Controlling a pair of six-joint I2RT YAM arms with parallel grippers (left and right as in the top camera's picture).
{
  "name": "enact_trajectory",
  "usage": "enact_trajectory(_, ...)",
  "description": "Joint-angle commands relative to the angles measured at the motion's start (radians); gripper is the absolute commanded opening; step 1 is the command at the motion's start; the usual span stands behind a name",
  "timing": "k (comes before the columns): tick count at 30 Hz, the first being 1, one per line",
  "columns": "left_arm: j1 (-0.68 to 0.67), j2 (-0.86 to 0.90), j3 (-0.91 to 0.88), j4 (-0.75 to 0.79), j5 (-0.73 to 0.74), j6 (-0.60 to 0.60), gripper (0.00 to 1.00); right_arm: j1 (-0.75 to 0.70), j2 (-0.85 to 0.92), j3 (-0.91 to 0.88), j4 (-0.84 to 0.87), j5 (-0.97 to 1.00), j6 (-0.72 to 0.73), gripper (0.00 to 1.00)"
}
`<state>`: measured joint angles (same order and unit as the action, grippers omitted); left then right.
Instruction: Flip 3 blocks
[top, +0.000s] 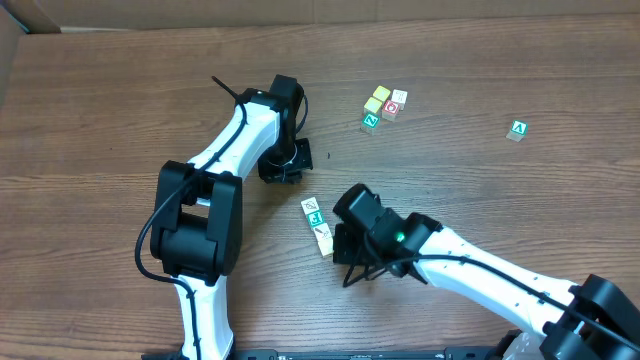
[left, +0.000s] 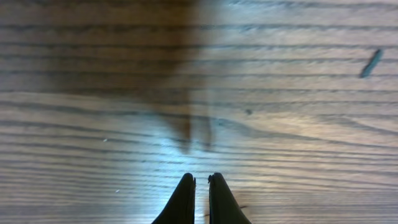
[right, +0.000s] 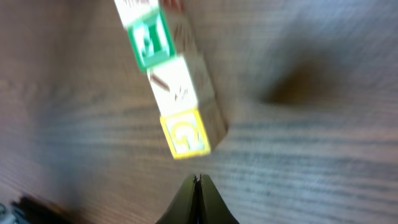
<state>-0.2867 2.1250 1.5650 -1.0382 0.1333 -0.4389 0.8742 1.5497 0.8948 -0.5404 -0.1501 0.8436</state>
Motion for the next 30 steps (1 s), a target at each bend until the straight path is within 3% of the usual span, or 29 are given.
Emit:
enact_trajectory(1, -0.019, 0.011, 0.019, 0.012, -0.01, -0.014, 0.04, 0.046, 0.016, -0.022, 0.01, -0.001, 0.016, 0.04)
enact_trajectory(9, -0.039, 0.013, 0.019, 0.019, -0.01, -0.02, 0.04, 0.096, 0.016, -0.101, 0.105, 0.062, 0.134, 0.04)
enact_trajectory(30, -0.077, 0.013, 0.019, -0.029, -0.069, -0.056, 0.04, 0.101, 0.08, -0.157, 0.234, 0.108, 0.16, 0.04)
